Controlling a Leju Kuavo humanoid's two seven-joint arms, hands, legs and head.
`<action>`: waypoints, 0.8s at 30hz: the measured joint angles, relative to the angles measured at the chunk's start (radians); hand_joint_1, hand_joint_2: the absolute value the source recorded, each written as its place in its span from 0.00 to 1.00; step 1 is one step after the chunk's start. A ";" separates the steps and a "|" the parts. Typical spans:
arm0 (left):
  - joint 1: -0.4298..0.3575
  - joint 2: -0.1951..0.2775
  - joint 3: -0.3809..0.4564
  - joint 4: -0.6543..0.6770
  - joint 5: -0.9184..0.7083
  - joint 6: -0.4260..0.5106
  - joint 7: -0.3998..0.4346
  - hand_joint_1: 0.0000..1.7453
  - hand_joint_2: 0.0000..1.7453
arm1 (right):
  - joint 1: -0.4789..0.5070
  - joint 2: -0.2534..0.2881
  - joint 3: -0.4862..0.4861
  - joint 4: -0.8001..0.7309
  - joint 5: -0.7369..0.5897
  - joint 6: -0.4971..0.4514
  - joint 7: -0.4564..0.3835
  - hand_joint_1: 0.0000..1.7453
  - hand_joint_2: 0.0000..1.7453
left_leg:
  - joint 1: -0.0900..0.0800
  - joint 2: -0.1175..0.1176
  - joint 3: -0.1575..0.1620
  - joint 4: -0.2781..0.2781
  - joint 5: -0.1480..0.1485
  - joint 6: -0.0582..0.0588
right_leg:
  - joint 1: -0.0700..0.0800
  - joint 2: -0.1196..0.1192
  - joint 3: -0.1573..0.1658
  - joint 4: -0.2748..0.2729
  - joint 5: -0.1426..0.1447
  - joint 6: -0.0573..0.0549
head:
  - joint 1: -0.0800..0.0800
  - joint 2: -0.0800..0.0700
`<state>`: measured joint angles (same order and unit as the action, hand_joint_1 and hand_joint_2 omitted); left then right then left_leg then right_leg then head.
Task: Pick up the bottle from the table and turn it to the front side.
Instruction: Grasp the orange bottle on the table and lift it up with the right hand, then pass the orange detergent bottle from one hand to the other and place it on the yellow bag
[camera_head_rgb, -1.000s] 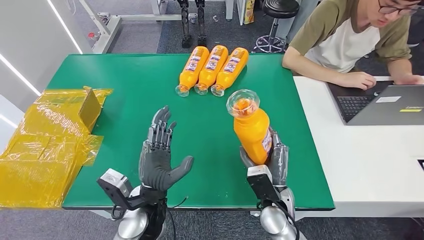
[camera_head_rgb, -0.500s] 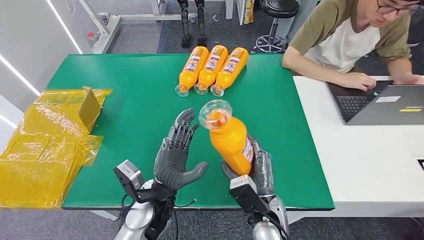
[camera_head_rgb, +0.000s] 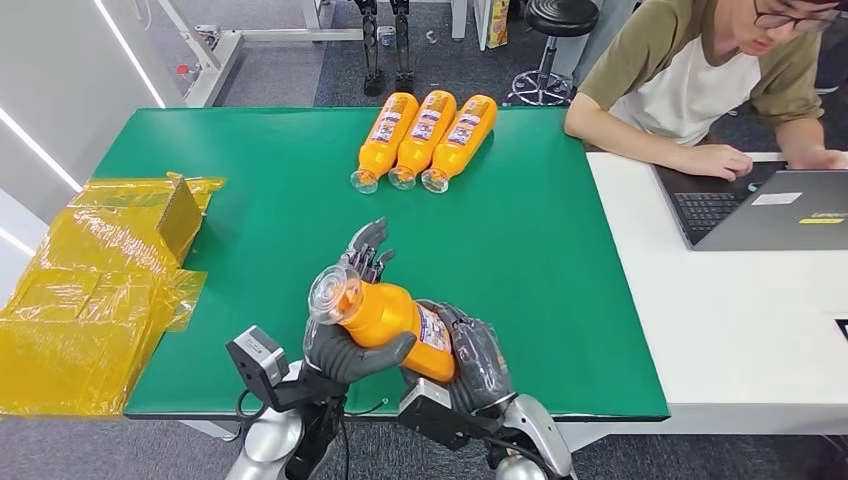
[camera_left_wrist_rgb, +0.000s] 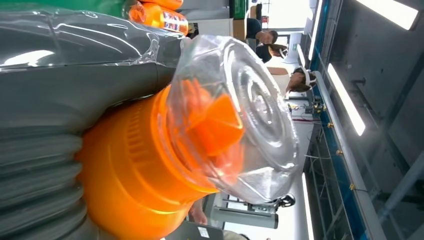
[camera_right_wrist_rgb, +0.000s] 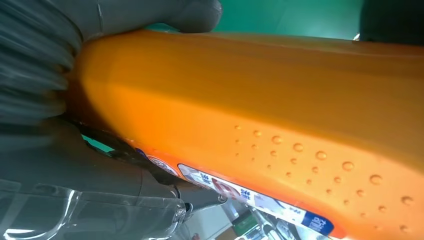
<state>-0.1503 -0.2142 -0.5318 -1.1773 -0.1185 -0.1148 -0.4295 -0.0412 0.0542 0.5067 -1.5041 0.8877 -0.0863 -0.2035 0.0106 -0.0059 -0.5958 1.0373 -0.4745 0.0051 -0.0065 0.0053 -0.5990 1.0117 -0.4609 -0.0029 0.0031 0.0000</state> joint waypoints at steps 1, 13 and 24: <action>0.002 -0.001 0.002 -0.004 -0.002 0.000 0.000 0.25 1.00 | -0.001 0.000 0.002 0.001 0.002 0.002 0.002 0.68 1.00 | 0.000 0.000 0.000 0.000 0.000 0.000 | 0.000 0.000 0.000 0.000 0.000 0.000 | 0.000 0.000; 0.027 -0.018 0.015 -0.029 -0.011 -0.028 -0.011 1.00 1.00 | -0.010 0.000 0.005 0.018 0.032 -0.018 0.044 0.77 1.00 | 0.000 0.000 0.000 0.000 0.000 0.000 | 0.000 0.000 0.000 0.000 0.000 0.000 | 0.000 0.000; 0.027 -0.029 0.021 -0.029 -0.010 -0.034 -0.013 1.00 1.00 | -0.011 0.005 0.005 0.017 0.048 -0.023 0.048 0.76 1.00 | 0.000 0.000 0.000 0.000 0.000 0.000 | 0.000 0.000 0.000 0.000 0.000 0.000 | 0.000 0.000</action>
<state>-0.1233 -0.2433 -0.5113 -1.2062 -0.1289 -0.1484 -0.4425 -0.0519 0.0595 0.5116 -1.4866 0.9360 -0.1093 -0.1555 0.0105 -0.0059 -0.5956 1.0374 -0.4745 0.0051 -0.0063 0.0054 -0.5991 1.0117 -0.4609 -0.0029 0.0031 0.0000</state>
